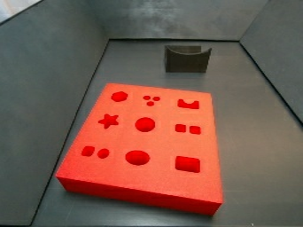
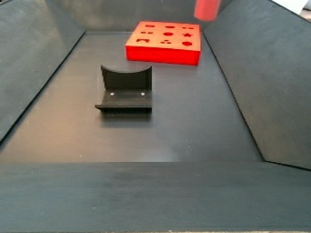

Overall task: Pick up the hexagon object. Move up. Move to above the board. Insert the hexagon object.
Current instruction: Move to above the board.

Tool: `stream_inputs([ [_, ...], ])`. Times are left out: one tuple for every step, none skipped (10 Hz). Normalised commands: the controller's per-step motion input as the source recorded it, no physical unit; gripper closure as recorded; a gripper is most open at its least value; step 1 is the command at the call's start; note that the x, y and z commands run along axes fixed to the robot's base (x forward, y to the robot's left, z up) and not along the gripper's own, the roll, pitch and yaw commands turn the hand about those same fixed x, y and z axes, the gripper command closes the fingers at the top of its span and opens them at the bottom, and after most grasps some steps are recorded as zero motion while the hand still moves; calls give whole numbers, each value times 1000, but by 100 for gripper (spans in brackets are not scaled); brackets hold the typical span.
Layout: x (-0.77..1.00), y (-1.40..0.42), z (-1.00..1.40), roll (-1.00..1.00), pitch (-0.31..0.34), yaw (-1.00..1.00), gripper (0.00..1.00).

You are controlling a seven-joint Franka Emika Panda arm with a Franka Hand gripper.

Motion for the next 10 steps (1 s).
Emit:
stream_inputs([
  [103,-1000,-17,72,125,-1000,100],
  [101,-1000,-17,72,122,-1000,100],
  [101,-1000,-16,70,123,-1000,100],
  [102,-1000,-15,62,128,-1000,100],
  [106,-1000,-14,46,153,-1000,100],
  [111,-1000,-13,17,151,-754,100],
  [116,-1000,-11,-6,147,-575,100],
  [128,-1000,-8,-33,147,-301,100],
  [136,-1000,-3,-26,145,-142,100],
  [145,-1000,0,-14,143,-52,100],
])
